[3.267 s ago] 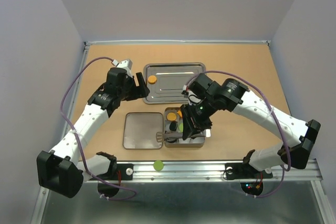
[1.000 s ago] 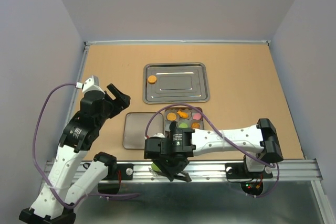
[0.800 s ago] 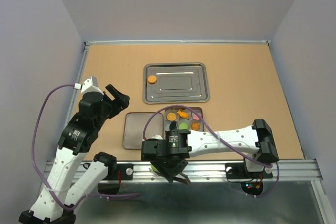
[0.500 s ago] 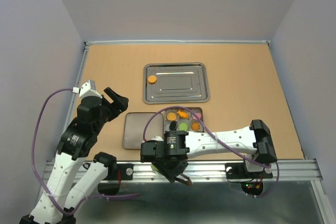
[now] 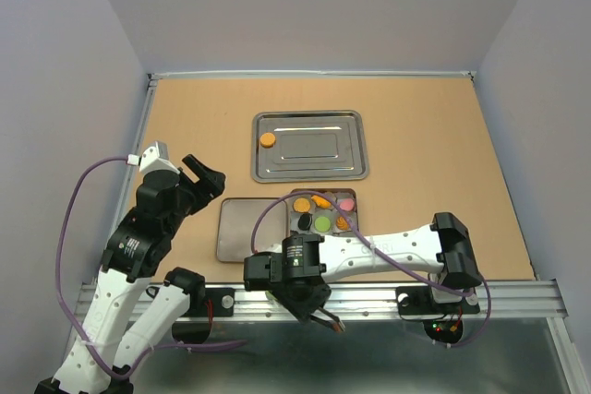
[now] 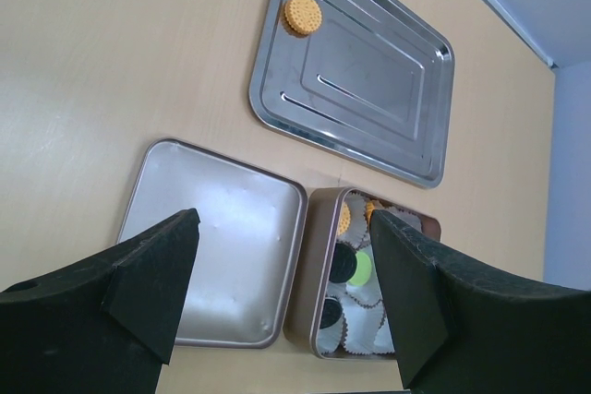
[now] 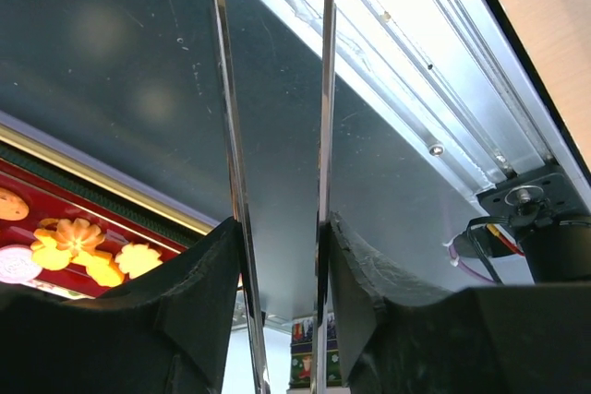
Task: Pack the cookies
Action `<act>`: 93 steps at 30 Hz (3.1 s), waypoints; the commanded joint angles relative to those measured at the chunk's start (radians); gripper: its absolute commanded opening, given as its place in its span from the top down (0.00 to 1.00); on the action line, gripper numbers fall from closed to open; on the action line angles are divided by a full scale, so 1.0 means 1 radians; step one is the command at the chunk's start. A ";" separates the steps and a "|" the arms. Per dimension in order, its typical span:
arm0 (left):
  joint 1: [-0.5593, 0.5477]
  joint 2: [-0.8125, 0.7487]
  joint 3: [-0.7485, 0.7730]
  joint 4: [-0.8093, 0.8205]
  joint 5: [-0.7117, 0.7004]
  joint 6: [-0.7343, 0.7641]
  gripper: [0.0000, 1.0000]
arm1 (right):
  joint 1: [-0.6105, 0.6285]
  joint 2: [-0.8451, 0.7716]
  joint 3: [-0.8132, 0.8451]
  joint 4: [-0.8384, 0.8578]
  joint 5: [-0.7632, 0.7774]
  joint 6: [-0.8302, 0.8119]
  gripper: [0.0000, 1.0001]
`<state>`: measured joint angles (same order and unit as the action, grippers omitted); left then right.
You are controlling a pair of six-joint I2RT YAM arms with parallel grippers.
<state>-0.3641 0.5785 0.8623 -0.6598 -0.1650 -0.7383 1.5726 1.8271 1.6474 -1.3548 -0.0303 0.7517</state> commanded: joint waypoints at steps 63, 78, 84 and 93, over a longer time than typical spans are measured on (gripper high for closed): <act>0.004 0.024 0.101 -0.061 -0.004 -0.012 0.14 | -0.424 -0.629 -0.304 0.017 0.061 -0.014 0.61; 0.004 0.032 0.110 -0.075 -0.011 -0.003 0.14 | -0.422 -0.618 -0.363 0.049 0.043 -0.015 0.51; 0.004 0.043 0.109 -0.067 -0.010 -0.001 0.14 | -0.422 -0.605 -0.348 0.059 0.049 -0.022 0.46; 0.004 0.043 0.109 -0.063 -0.008 -0.007 0.14 | -0.424 -0.533 -0.149 0.016 0.098 -0.043 0.46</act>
<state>-0.3641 0.6197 0.9638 -0.7521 -0.1658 -0.7425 1.1469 1.2602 1.3342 -1.3396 0.0254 0.7300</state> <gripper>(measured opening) 0.854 0.545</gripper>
